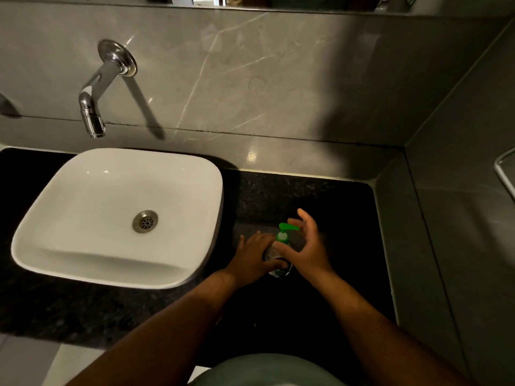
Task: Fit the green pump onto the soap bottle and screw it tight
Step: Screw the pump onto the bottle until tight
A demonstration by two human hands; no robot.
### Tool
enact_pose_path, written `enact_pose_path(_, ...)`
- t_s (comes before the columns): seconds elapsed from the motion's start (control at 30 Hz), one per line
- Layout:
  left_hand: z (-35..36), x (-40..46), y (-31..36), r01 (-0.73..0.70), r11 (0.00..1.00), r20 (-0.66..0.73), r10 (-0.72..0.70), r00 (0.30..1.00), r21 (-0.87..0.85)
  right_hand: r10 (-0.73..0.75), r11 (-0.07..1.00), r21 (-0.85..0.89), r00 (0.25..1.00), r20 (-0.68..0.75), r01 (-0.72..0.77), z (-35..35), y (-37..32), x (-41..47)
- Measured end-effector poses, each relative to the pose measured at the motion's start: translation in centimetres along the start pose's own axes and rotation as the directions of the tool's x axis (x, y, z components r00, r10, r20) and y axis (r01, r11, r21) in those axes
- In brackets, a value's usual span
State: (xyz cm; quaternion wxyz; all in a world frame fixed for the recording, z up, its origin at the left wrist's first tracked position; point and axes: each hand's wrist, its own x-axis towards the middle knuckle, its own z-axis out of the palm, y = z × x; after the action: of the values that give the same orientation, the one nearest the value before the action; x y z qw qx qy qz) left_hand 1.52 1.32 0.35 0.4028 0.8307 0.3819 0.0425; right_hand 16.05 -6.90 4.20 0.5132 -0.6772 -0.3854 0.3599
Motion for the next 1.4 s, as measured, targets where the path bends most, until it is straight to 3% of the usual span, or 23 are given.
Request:
enact_pose_path(0.17,0.3,0.1,-0.1,0.001,1.0,0.007,-0.001,1.0,0.024,0.038,0.999,-0.002,0.989,0.145,-0.038,-1.1,0.2,0.2)
enact_pose_path(0.43,0.5,0.3,-0.8,0.004,1.0,0.019,-0.004,1.0,0.02,-0.037,0.988,-0.152,0.999,0.008,0.038,-0.3,0.6,0.6)
enact_pose_path(0.5,0.4,0.3,-0.9,0.008,1.0,0.027,-0.009,1.0,0.019,-0.048,0.988,-0.145,0.996,0.079,0.059,-1.1,0.5,0.8)
enact_pose_path(0.63,0.5,0.4,-1.1,-0.012,1.0,0.079,0.012,0.997,0.004,-0.083,0.978,-0.148,0.928,0.363,0.145,-2.6,-0.9,1.3)
enact_pose_path(0.7,0.7,0.4,-1.1,-0.021,1.0,0.072,0.022,0.997,-0.004,-0.047,0.983,-0.142,0.908,0.415,0.116,-2.8,-1.3,1.6)
enact_pose_path(0.9,0.5,0.3,-0.7,-0.026,1.0,0.045,0.026,0.999,-0.001,-0.025,0.96,-0.258,0.953,0.302,0.108,-2.5,-1.4,1.7)
enact_pose_path(1.03,0.8,-0.2,0.1,0.003,1.0,-0.026,-0.002,1.0,0.025,-0.055,0.948,-0.309,0.996,0.067,0.073,-1.1,-1.1,0.6)
enact_pose_path(1.2,1.0,-1.1,0.9,0.0,1.0,-0.096,0.001,0.995,0.013,-0.112,0.887,-0.461,0.97,-0.214,0.001,1.0,-1.6,-0.6)
enact_pose_path(1.3,1.1,-1.5,0.9,-0.002,1.0,-0.085,0.002,0.996,-0.005,-0.108,0.901,-0.435,0.974,-0.197,0.011,0.8,-1.1,-1.2)
enact_pose_path(1.4,1.1,-1.2,0.9,-0.019,0.996,-0.056,0.024,0.998,0.085,0.008,0.994,-0.107,1.0,0.03,-0.005,-1.1,-0.7,-1.2)
